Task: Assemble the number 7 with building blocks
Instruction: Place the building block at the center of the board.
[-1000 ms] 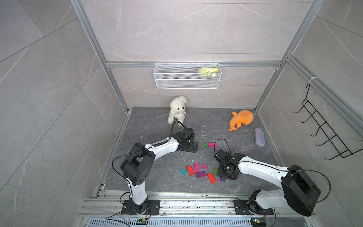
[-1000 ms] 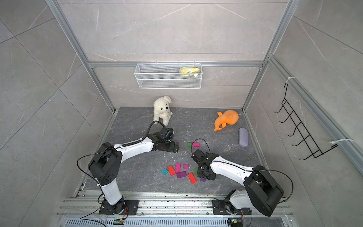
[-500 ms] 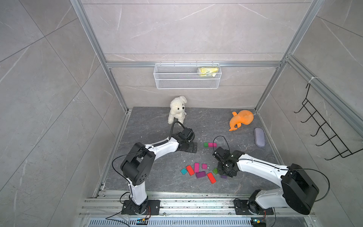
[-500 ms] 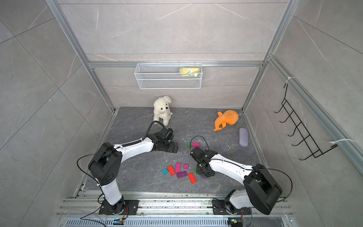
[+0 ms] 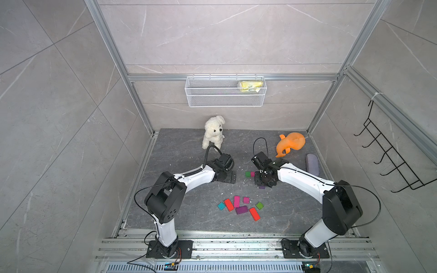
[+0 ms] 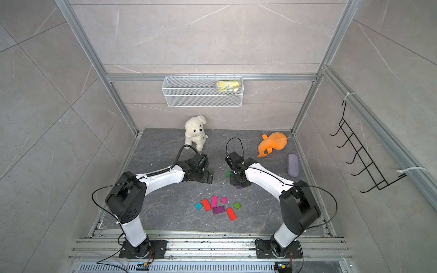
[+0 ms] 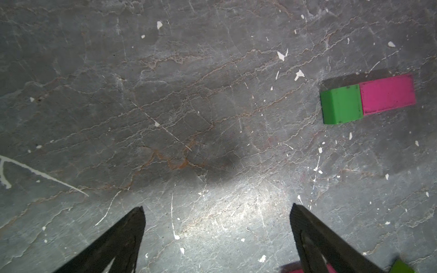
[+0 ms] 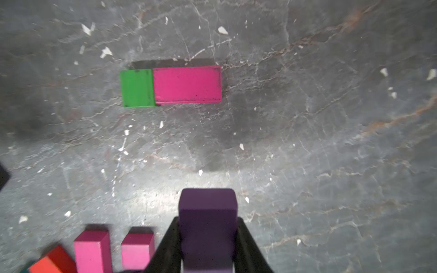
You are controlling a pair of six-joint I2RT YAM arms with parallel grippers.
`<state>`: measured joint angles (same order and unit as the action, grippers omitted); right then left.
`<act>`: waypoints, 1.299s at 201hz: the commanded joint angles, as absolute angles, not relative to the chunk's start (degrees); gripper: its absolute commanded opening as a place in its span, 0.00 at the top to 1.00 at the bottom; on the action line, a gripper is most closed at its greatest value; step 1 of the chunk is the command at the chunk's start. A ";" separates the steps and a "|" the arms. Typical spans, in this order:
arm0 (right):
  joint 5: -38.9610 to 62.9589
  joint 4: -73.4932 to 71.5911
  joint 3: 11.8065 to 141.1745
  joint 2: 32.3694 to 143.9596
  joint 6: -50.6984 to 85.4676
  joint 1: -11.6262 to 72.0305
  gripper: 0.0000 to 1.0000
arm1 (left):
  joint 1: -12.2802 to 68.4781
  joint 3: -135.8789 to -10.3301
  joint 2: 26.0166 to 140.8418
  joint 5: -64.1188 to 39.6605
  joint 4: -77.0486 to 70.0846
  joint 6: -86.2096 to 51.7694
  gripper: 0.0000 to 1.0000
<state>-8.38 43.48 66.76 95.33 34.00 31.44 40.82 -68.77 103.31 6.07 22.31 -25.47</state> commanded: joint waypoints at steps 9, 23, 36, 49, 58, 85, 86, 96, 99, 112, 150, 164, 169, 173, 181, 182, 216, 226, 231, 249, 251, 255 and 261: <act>-3.64 39.67 67.76 99.30 30.36 29.58 0.76 | 40.01 -70.22 100.85 7.26 23.90 -25.19 0.00; -3.06 38.71 67.98 100.96 29.96 29.44 0.76 | 39.74 -70.18 100.99 7.02 23.74 -25.35 0.00; -2.51 38.06 68.34 102.54 29.76 29.32 0.75 | 39.62 -70.22 101.28 6.88 23.48 -25.49 0.00; -2.29 37.75 68.99 104.04 29.55 29.34 0.74 | 39.53 -70.40 101.77 6.60 23.62 -25.55 0.00; -2.28 37.88 69.32 105.04 29.40 29.25 0.73 | 39.46 -70.52 102.04 6.51 23.64 -25.57 0.00; -2.29 37.95 69.88 107.27 29.30 28.97 0.70 | 39.21 -70.49 102.48 6.31 23.55 -25.66 0.00; -2.29 37.96 69.92 107.34 29.28 28.99 0.70 | 39.20 -70.49 102.53 6.32 23.55 -25.66 0.00; -2.35 37.89 69.96 107.85 29.37 28.76 0.68 | 39.18 -70.49 102.58 6.31 23.56 -25.73 0.00; -2.37 37.84 69.96 107.89 29.41 28.68 0.67 | 39.16 -70.44 102.58 6.33 23.55 -25.67 0.00; -2.44 37.86 69.97 107.92 29.73 28.67 0.63 | 39.03 -70.33 102.59 6.32 23.55 -25.75 0.00; -2.20 37.10 68.11 103.36 31.00 28.64 0.49 | 38.85 -69.24 101.68 6.70 23.30 -26.33 0.00; -2.16 37.09 67.18 101.28 31.07 28.81 0.48 | 38.90 -68.76 101.26 6.77 23.03 -26.38 0.00; -2.19 37.09 66.86 100.61 31.08 28.84 0.48 | 38.87 -68.65 101.15 6.81 22.95 -26.45 0.00; -2.13 37.15 66.53 100.20 31.11 28.87 0.48 | 38.85 -68.56 101.08 6.84 22.93 -26.47 0.00; -2.19 37.08 65.96 99.51 31.14 29.00 0.48 | 38.89 -68.39 101.12 6.94 22.85 -26.50 0.00; -2.20 37.04 65.90 99.41 31.17 29.05 0.48 | 38.87 -68.38 101.10 6.94 22.85 -26.48 0.00; -2.20 36.58 64.34 99.89 31.38 29.18 0.49 | 38.85 -68.20 101.60 6.29 22.68 -26.97 0.00; -1.97 36.24 64.35 100.53 31.38 29.16 0.50 | 38.85 -68.12 101.54 6.09 22.46 -27.05 0.00; -1.79 36.09 64.34 100.77 31.52 29.24 0.50 | 38.85 -68.07 101.55 6.07 22.41 -27.07 0.00; -1.67 35.42 64.71 101.55 31.58 29.36 0.51 | 38.90 -68.03 101.45 6.06 22.41 -27.03 0.00; -1.67 35.35 64.69 101.68 31.56 29.33 0.51 | 38.88 -68.03 101.48 6.06 22.41 -27.08 0.00; -1.68 35.27 64.81 101.81 31.60 29.43 0.51 | 38.85 -68.03 101.47 6.06 22.41 -27.05 0.00; -1.67 35.25 65.07 102.11 31.55 29.44 0.51 | 38.85 -67.94 101.45 6.06 22.34 -27.07 0.00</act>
<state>-1.98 36.05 65.04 100.31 30.44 28.97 39.16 -68.25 103.31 5.93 22.68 -26.57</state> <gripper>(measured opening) 0.491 0.996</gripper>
